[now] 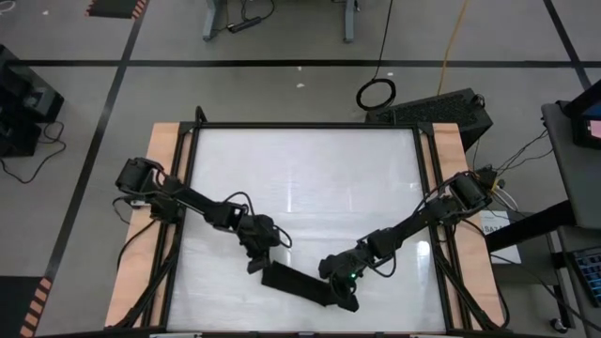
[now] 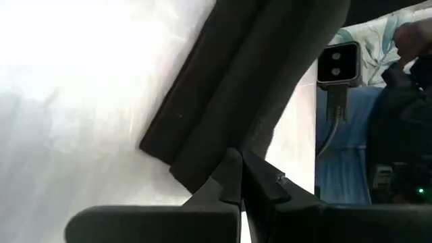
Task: Roll napkin
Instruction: Roll the black napkin
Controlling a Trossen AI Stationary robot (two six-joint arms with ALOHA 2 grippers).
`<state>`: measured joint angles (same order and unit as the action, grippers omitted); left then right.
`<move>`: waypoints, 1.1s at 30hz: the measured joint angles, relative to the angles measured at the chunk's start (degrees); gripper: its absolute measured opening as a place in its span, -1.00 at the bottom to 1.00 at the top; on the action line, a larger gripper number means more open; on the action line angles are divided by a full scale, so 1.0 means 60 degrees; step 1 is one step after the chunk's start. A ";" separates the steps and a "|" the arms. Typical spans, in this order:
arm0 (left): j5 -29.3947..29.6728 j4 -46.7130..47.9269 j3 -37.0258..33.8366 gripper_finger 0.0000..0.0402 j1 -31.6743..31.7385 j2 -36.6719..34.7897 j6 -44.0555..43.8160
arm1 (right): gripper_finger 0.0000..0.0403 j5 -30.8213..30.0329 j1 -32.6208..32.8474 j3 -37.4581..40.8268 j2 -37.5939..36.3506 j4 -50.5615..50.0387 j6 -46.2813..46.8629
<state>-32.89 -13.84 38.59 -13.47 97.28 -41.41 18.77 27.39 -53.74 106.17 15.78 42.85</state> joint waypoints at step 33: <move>-0.0018 0.0039 0.0860 -0.98 0.0270 0.1234 -0.0566 | -0.09 -0.2408 0.1234 -0.0011 -0.1135 -0.0555 -0.2380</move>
<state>-33.00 -13.61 43.75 -11.86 104.68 -44.81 4.33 34.79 -53.80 99.36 12.45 28.57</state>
